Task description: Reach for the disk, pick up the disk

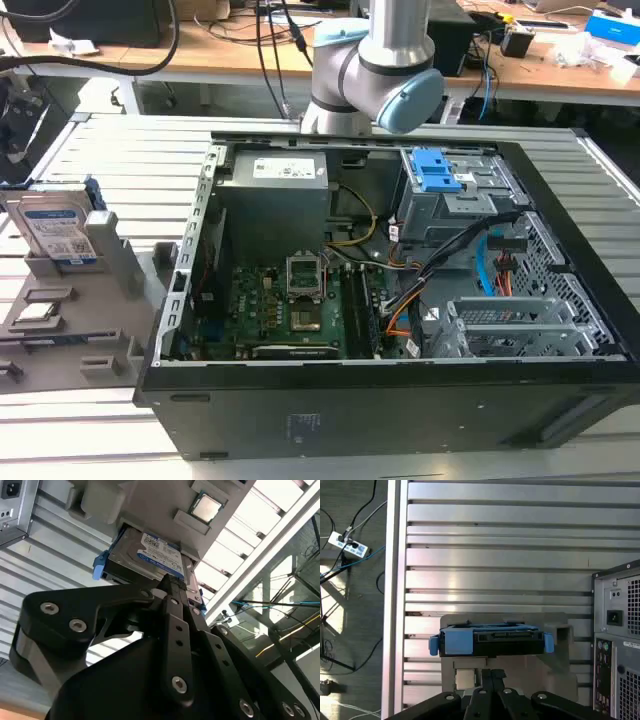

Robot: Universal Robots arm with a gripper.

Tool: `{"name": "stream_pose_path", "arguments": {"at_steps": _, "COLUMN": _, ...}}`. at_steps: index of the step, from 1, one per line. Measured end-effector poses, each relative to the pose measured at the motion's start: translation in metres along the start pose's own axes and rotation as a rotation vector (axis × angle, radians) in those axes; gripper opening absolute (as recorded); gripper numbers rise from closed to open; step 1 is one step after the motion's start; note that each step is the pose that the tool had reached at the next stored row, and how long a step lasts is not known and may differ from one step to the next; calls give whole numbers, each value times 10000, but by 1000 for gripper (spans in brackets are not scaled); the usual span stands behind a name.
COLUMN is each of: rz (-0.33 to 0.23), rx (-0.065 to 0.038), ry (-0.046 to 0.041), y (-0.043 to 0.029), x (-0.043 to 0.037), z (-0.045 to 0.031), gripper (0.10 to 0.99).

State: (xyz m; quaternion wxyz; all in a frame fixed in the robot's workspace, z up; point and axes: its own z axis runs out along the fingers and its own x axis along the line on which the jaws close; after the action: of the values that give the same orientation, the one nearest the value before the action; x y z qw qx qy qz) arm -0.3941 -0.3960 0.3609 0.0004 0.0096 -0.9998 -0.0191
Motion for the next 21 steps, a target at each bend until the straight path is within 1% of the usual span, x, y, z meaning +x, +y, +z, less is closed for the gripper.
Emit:
{"name": "stream_pose_path", "arguments": {"at_steps": 1, "rz": -63, "rx": 0, "ry": 3, "y": 1, "x": 0, "z": 0, "gripper": 106}}
{"name": "stream_pose_path", "arguments": {"at_steps": 2, "rz": -278, "rx": 0, "ry": 11, "y": 2, "x": 0, "z": 0, "gripper": 106}}
{"name": "stream_pose_path", "arguments": {"at_steps": 6, "rz": -666, "rx": 0, "ry": 25, "y": 1, "x": 0, "z": 0, "gripper": 106}}
{"name": "stream_pose_path", "arguments": {"at_steps": 10, "rz": -1318, "rx": 0, "ry": 51, "y": 2, "x": 0, "z": 0, "gripper": 106}}
{"name": "stream_pose_path", "arguments": {"at_steps": 14, "rz": -1732, "rx": 0, "ry": 66, "y": 1, "x": 0, "z": 0, "gripper": 106}}
{"name": "stream_pose_path", "arguments": {"at_steps": 17, "rz": -2324, "rx": 1, "ry": 89, "y": 1, "x": 0, "z": 0, "gripper": 106}}
{"name": "stream_pose_path", "arguments": {"at_steps": 21, "rz": -2689, "rx": 1, "ry": 104, "y": 1, "x": 0, "z": 0, "gripper": 106}}
